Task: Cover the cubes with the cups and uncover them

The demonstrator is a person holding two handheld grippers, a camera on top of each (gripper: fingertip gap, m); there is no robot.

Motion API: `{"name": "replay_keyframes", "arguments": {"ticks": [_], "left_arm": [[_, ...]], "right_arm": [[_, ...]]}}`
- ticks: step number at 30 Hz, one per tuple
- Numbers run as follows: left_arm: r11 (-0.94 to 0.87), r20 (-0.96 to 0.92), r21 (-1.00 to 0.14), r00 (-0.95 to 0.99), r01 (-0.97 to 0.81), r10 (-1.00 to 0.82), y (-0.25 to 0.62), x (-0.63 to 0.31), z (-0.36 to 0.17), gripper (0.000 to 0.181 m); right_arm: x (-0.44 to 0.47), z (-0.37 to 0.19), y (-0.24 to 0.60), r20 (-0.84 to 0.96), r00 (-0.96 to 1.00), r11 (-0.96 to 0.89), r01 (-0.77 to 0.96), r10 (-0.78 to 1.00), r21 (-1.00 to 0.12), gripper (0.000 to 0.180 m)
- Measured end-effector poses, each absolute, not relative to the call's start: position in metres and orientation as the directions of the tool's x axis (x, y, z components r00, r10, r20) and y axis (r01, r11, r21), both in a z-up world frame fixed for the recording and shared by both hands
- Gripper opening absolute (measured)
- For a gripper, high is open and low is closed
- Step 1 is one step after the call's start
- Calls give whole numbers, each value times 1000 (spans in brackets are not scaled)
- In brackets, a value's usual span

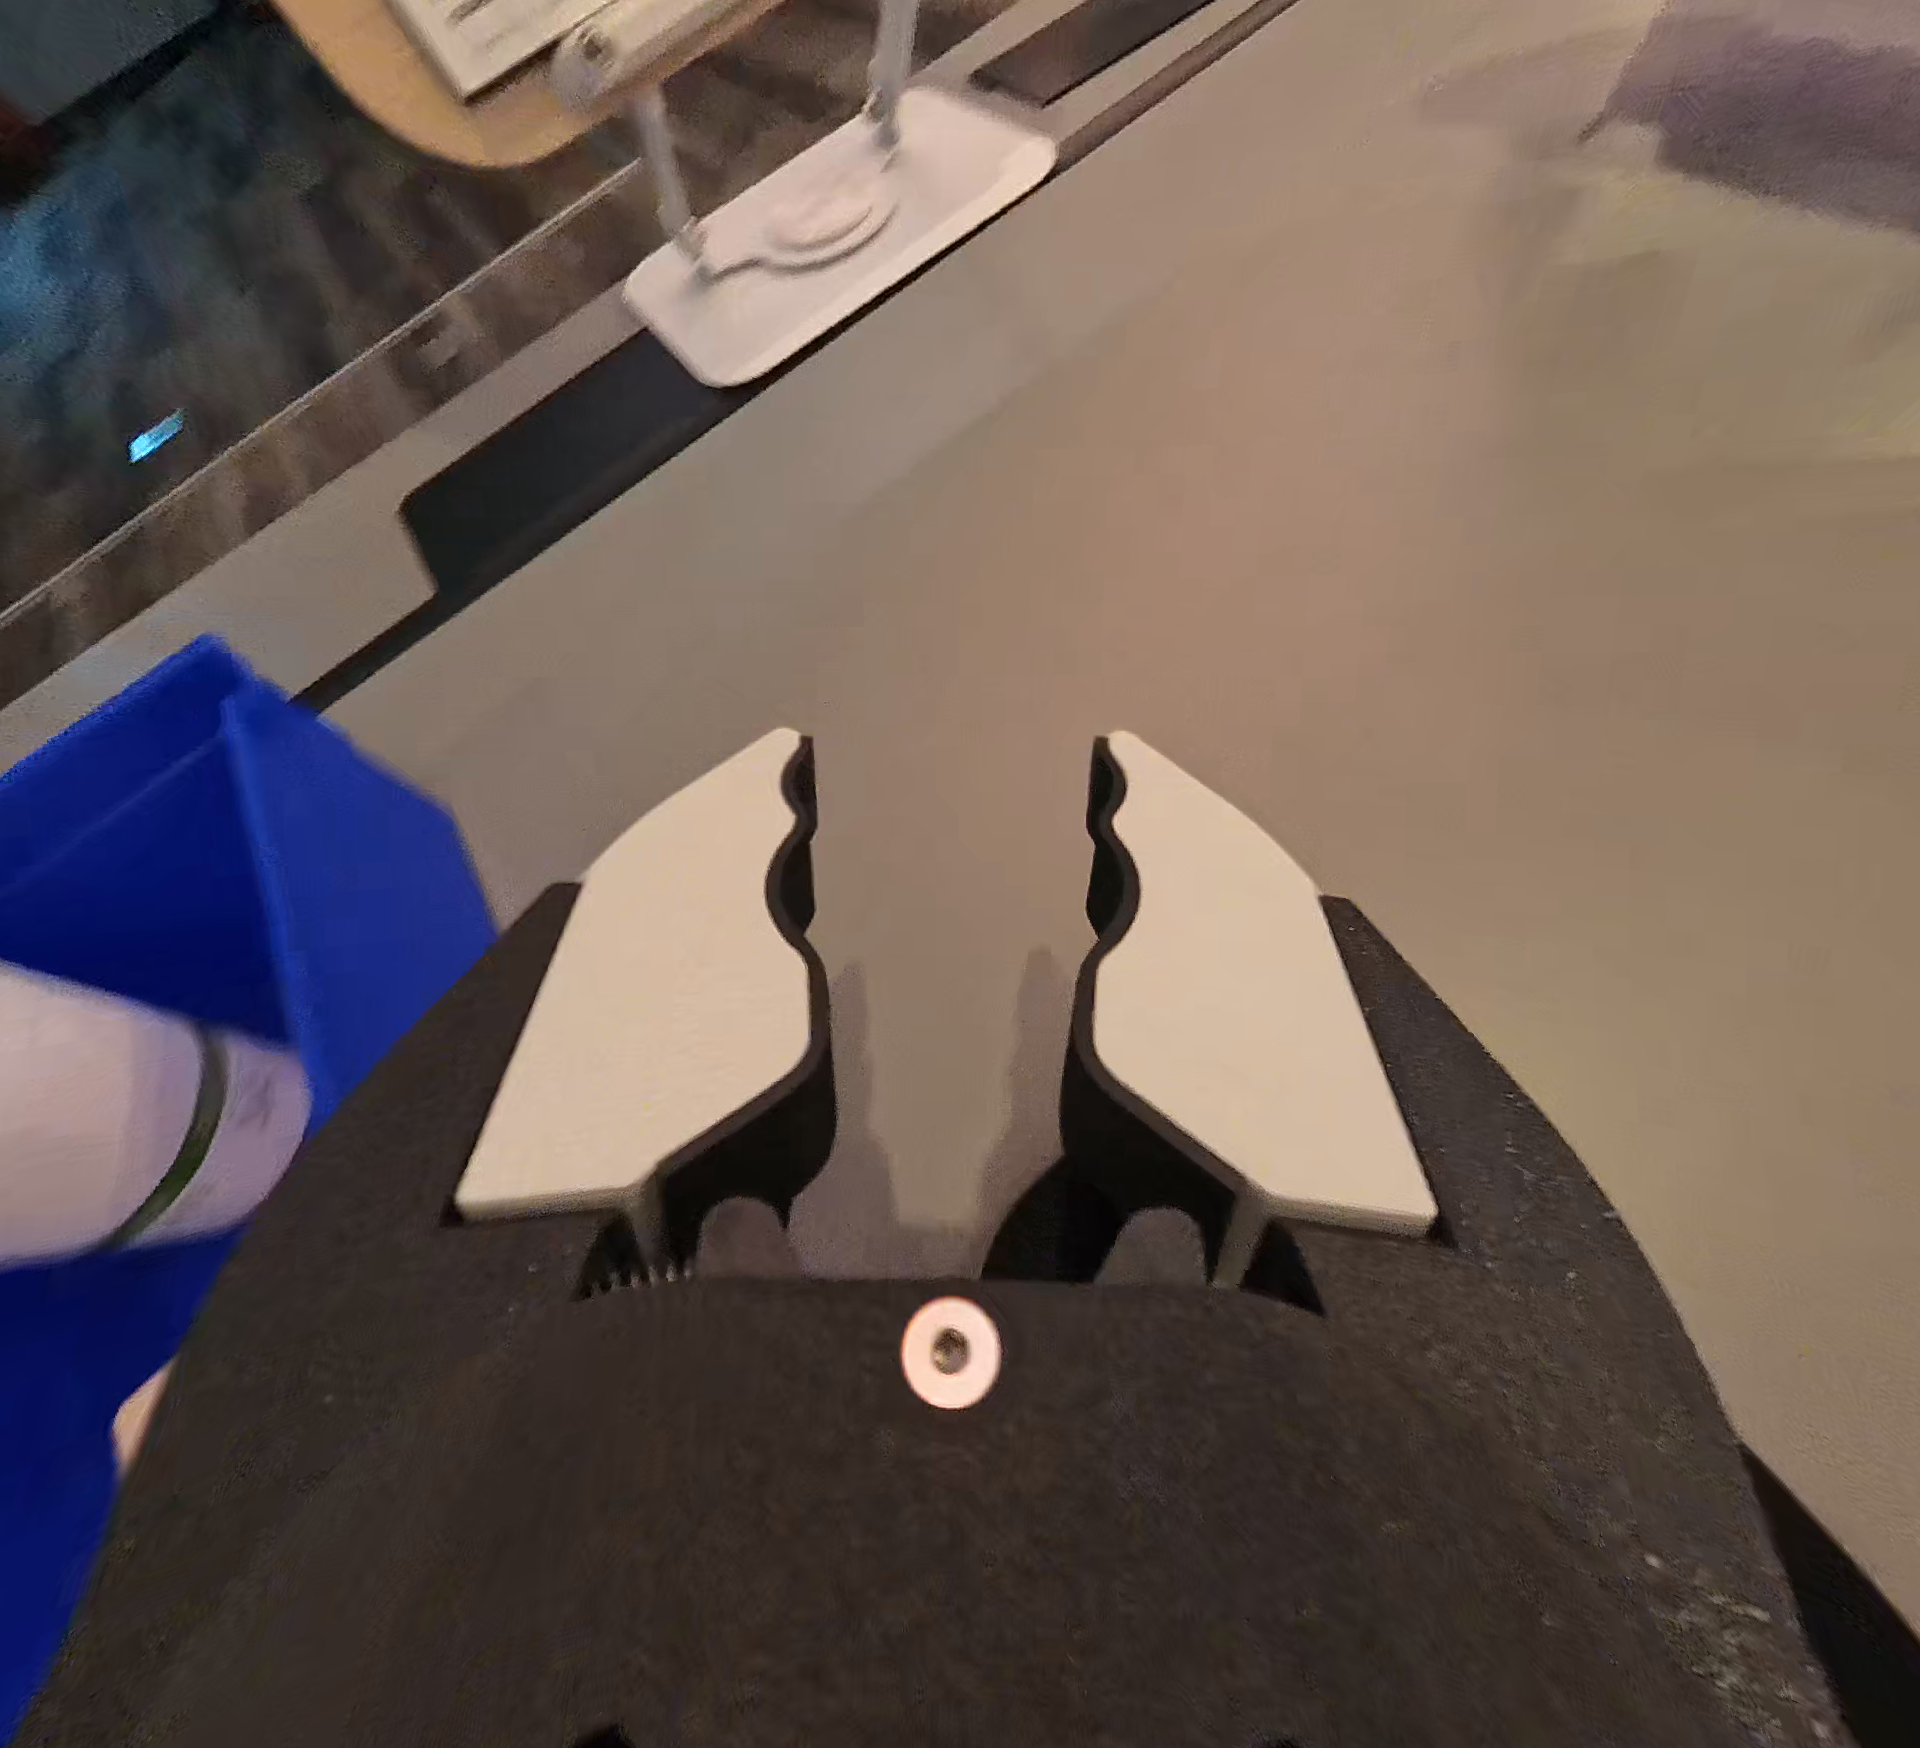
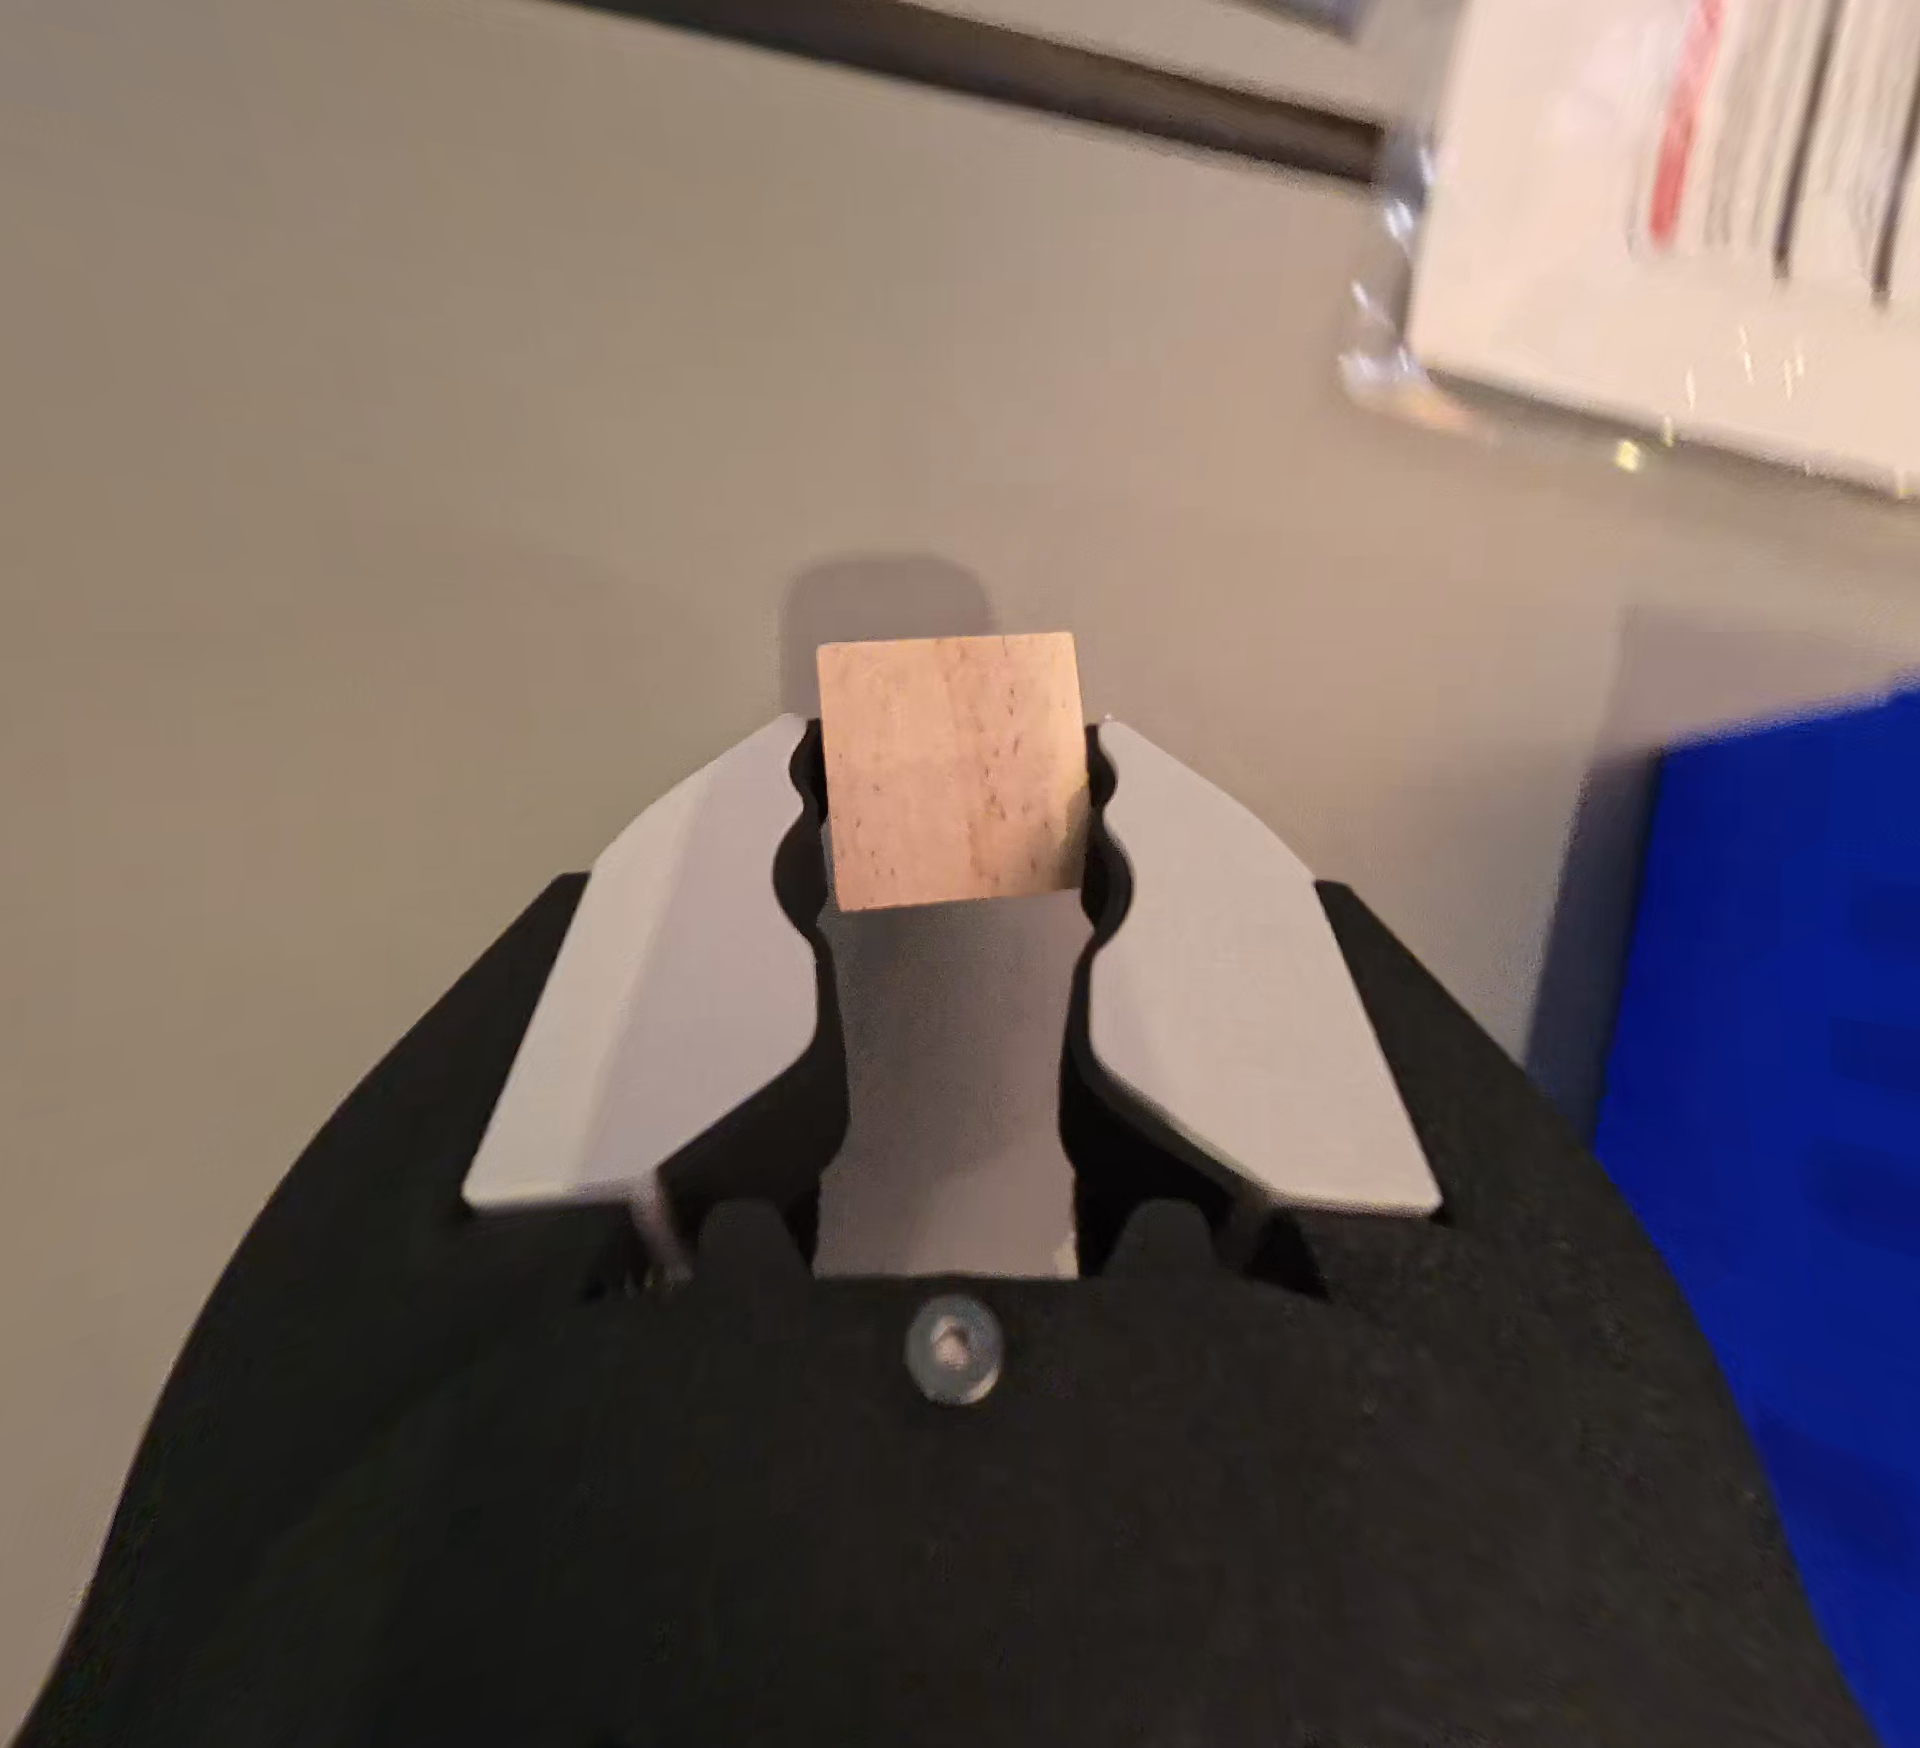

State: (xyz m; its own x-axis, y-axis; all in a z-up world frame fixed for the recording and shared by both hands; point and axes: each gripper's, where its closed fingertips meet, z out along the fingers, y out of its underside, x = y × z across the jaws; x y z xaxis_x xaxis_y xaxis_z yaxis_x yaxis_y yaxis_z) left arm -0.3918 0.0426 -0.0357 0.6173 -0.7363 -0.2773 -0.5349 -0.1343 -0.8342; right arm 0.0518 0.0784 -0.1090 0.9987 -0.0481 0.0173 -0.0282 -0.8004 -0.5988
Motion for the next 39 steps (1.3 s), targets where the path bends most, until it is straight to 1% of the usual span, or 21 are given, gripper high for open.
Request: {"name": "replay_keyframes", "arguments": {"ticks": [2, 5, 7, 9, 13, 16, 18, 19, 22, 24, 25, 26, 31, 32, 33, 34, 36, 39], "left_arm": [[-159, -284, -837, 663, -524, -692, 42, -404, -34, 50], [-187, -241, -863, 709, -469, -663, 38, -414, -25, 50], [-200, -214, -878, 729, -436, -650, 35, -418, -18, 48], [-221, -193, -882, 748, -416, -635, 32, -423, -15, 48], [-260, -181, -881, 789, -396, -587, 27, -441, -9, 48], [-265, -176, -900, 843, -347, -508, 28, -468, 11, 48], [-269, -182, -910, 888, -314, -423, 33, -497, 29, 48], [-275, -187, -913, 908, -302, -374, 37, -514, 38, 48], [-330, -191, -905, 950, -268, -248, 56, -564, 52, 45], [-428, -183, -864, 958, -264, -223, 70, -590, 41, 47], [-487, -173, -834, 961, -259, -215, 77, -600, 30, 50], [-540, -165, -802, 964, -254, -207, 85, -608, 18, 53], [-709, -204, -659, 967, -251, -152, 124, -645, -49, 54], [-748, -192, -617, 969, -244, -158, 128, -647, -64, 57], [-783, -170, -576, 971, -235, -166, 131, -647, -79, 63], [-808, -140, -545, 974, -224, -176, 133, -644, -90, 65], [-833, -83, -517, 980, -198, -182, 139, -638, -104, 64], [-843, -99, -497, 978, -208, -183, 146, -638, -109, 64]], "right_arm": [[70, -127, 59, 55, 991, -826, -67, -118, -560, 46], [84, -142, 42, 133, 978, -835, -63, -161, -547, 46], [90, -143, 38, 139, 972, -835, -86, -190, -544, 46], [95, -143, 37, 128, 964, -816, -124, -235, -565, 46], [95, -150, 35, 109, 958, -815, -161, -264, -557, 46], [93, -151, 34, 139, 957, -829, -143, -255, -540, 46], [91, -155, 32, 146, 958, -845, -138, -246, -517, 51], [91, -155, 32, 146, 959, -846, -136, -243, -516, 48], [86, -155, 33, 110, 965, -837, -146, -238, -527, 49], [85, -155, 32, 111, 966, -842, -144, -233, -521, 65], [84, -154, 32, 111, 968, -843, -135, -224, -521, 71], [82, -150, 33, 111, 970, -835, -124, -215, -536, 73], [83, -124, 43, 112, 970, -756, -92, -214, -648, 73], [83, -120, 44, 110, 970, -742, -89, -215, -665, 73], [84, -116, 44, 109, 971, -727, -85, -215, -681, 73], [85, -113, 44, 110, 970, -716, -81, -216, -693, 72], [87, -108, 43, 119, 968, -699, -73, -222, -711, 71], [88, -108, 42, 101, 970, -691, -84, -223, -718, 70]]}}
